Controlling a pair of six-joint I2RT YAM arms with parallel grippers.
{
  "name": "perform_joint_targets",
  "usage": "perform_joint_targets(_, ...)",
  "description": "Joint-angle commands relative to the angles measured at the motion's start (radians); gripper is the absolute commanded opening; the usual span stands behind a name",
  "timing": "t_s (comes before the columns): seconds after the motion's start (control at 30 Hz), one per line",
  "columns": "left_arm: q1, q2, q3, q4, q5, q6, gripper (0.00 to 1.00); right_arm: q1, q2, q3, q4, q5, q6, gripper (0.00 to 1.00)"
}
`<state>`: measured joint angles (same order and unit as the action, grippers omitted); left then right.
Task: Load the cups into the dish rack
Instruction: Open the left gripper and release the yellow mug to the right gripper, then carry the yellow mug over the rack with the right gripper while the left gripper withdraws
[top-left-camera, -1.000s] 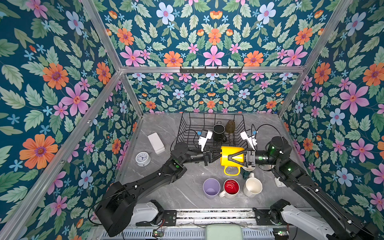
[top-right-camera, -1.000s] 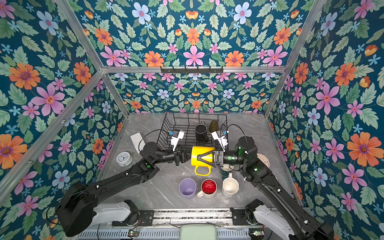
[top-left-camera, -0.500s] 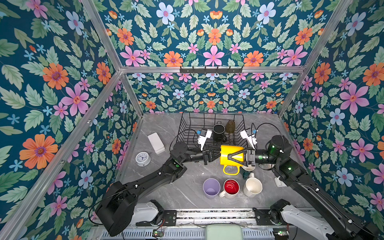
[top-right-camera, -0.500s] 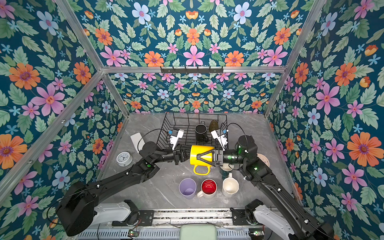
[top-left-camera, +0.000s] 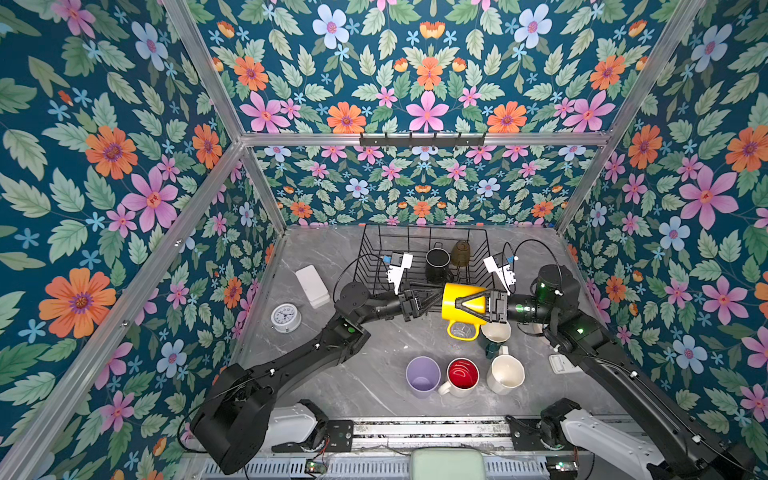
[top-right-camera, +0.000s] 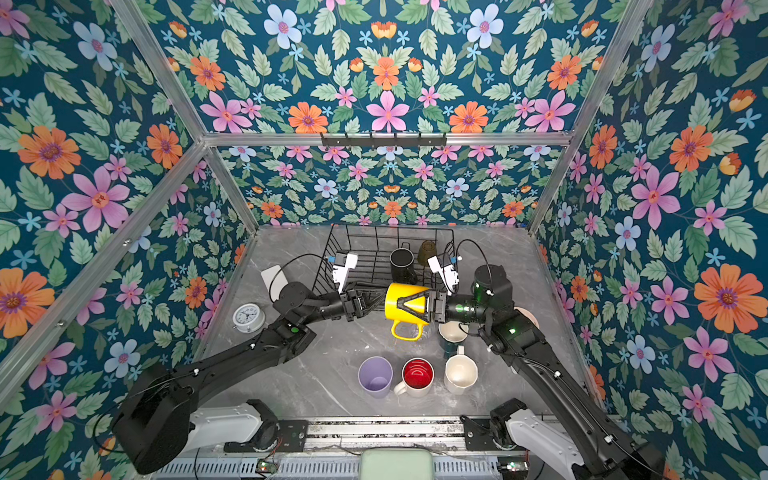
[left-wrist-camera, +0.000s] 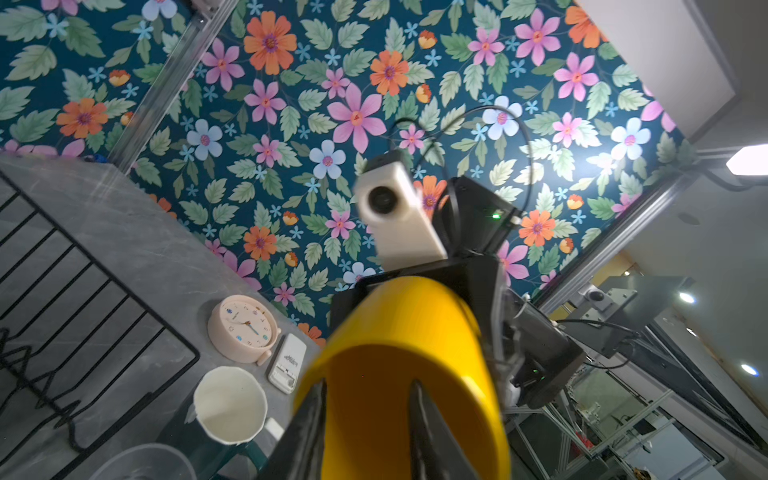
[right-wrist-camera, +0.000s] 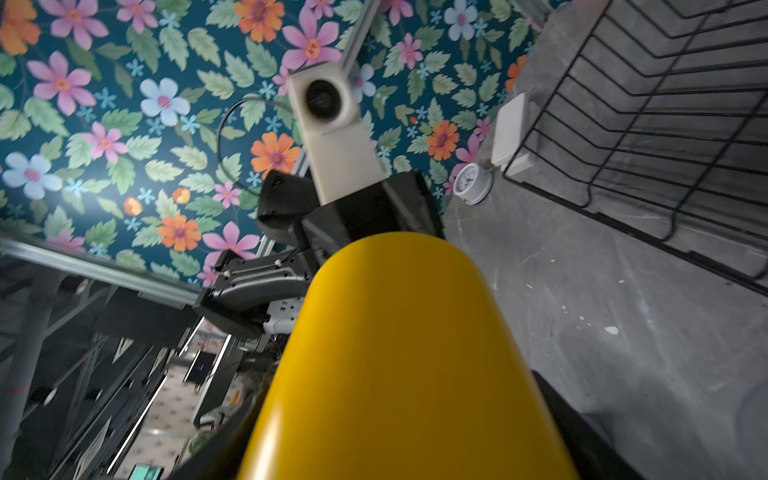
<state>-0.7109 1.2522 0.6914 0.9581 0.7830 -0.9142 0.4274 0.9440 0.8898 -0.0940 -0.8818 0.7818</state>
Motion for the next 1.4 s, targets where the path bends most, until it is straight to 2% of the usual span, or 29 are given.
perform_joint_targets(0.0, 0.008, -0.008, -0.007, 0.111, -0.006, -0.014, 0.47, -0.010, 0.002, 0.024, -0.013, 0.028, -0.002, 0.00)
perform_joint_targets(0.07, 0.014, -0.011, -0.014, 0.105, -0.016, -0.010, 0.56, -0.016, 0.005, 0.043, -0.037, 0.029, -0.017, 0.00)
perform_joint_targets(0.17, 0.030, -0.031, -0.030, 0.072, -0.044, 0.002, 0.65, -0.043, 0.008, 0.080, -0.110, 0.033, -0.056, 0.00)
perform_joint_targets(0.43, 0.121, -0.176, -0.093, -0.135, -0.196, 0.066, 0.77, -0.111, 0.042, 0.225, -0.362, 0.069, -0.219, 0.00)
perform_joint_targets(0.67, 0.151, -0.356, -0.063, -0.559, -0.477, 0.233, 0.84, -0.113, 0.154, 0.408, -0.667, 0.284, -0.424, 0.00)
perform_joint_targets(0.87, 0.156, -0.478, -0.033, -0.795, -0.645, 0.308, 0.91, -0.113, 0.284, 0.555, -0.857, 0.524, -0.568, 0.00)
perform_joint_targets(1.07, 0.156, -0.566, -0.037, -0.910, -0.739, 0.317, 0.98, -0.113, 0.419, 0.666, -0.933, 0.641, -0.639, 0.00)
perform_joint_targets(1.37, 0.156, -0.653, -0.037, -1.024, -0.808, 0.311, 1.00, -0.113, 0.595, 0.805, -0.977, 0.761, -0.695, 0.00)
